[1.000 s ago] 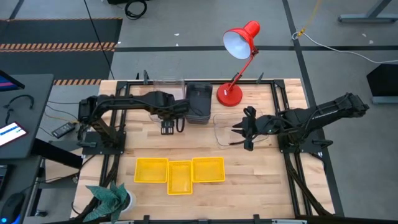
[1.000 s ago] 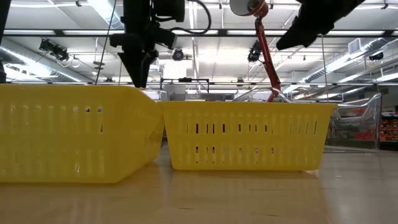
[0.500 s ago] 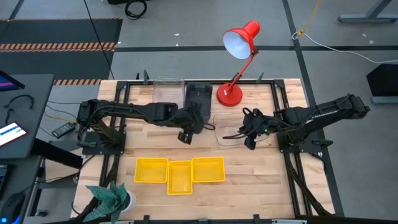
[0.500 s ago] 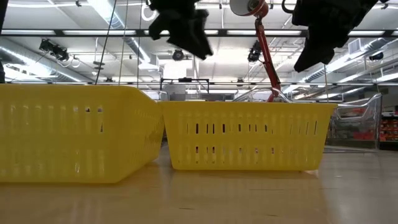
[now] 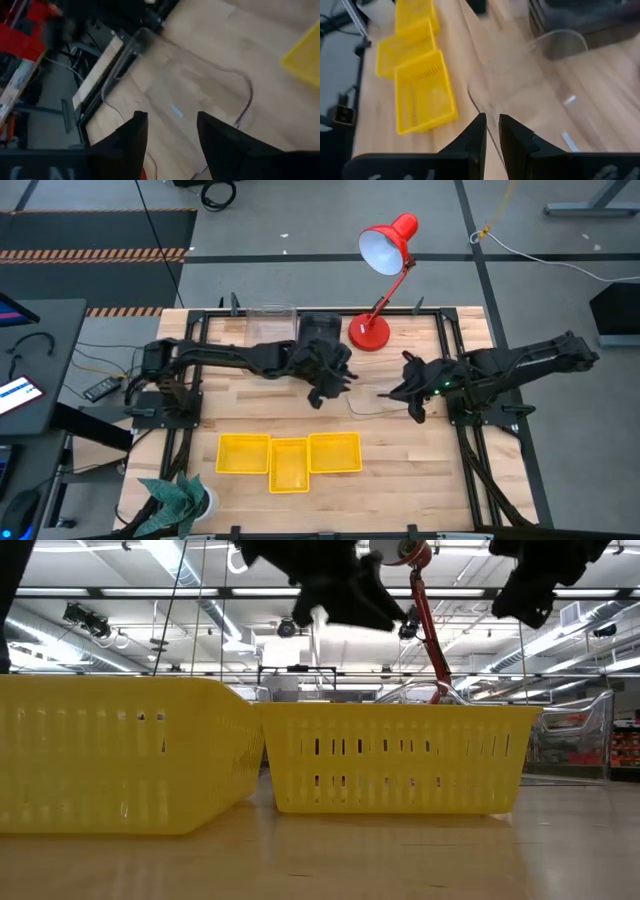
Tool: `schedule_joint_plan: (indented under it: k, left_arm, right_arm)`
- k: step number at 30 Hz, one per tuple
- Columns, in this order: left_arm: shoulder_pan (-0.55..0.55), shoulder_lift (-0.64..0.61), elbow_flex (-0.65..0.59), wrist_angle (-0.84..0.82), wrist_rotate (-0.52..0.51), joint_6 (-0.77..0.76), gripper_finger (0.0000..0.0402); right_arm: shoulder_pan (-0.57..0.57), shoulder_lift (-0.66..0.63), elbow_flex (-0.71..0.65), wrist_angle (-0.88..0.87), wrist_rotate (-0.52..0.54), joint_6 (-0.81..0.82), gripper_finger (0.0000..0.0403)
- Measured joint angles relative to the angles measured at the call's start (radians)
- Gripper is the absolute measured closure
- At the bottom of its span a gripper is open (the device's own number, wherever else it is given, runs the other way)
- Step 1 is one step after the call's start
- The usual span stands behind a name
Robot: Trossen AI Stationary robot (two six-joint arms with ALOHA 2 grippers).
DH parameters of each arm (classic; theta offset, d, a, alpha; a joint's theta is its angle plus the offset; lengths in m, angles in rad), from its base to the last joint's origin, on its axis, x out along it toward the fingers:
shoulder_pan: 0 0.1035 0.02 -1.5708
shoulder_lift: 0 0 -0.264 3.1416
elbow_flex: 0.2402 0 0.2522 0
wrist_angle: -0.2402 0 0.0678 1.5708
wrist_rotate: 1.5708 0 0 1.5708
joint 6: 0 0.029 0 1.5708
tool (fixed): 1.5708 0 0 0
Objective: Stack baskets by color
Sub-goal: Stack the bottom transparent bin on the transparent bins
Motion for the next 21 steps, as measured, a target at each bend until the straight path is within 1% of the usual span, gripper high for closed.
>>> schedule_joint_plan:
  k: [4, 6, 13, 15, 18, 20, 21]
  left_arm:
    - [0.009, 0.071, -0.001, 0.027, -0.024, 0.061, 0.0229]
    - [0.008, 0.096, -0.001, 0.004, -0.05, 0.072, 0.023]
    - [0.006, 0.115, 0.004, -0.091, -0.048, 0.083, 0.023]
    - [0.009, 0.116, 0.037, -0.166, -0.045, 0.083, 0.023]
    - [0.013, 0.155, 0.117, -0.201, -0.044, 0.082, 0.0231]
    - [0.013, 0.193, 0.185, -0.315, -0.044, 0.081, 0.0235]
    - [0.013, 0.214, 0.226, -0.346, -0.04, 0.084, 0.0238]
  right_arm:
    - [0.011, -0.052, 0.0, 0.007, 0.063, 0.007, 0.0347]
    - [0.016, -0.067, 0.0, 0.008, 0.092, 0.007, 0.0347]
    - [0.018, -0.077, 0.0, 0.007, 0.104, 0.007, 0.0347]
    - [0.018, -0.077, 0.0, 0.007, 0.118, 0.007, 0.0347]
    - [0.017, -0.077, 0.0, 0.009, 0.136, -0.001, 0.0347]
    - [0.018, -0.076, 0.0, 0.012, 0.141, -0.001, 0.0347]
    - [0.018, -0.076, 0.0, 0.014, 0.142, -0.002, 0.0347]
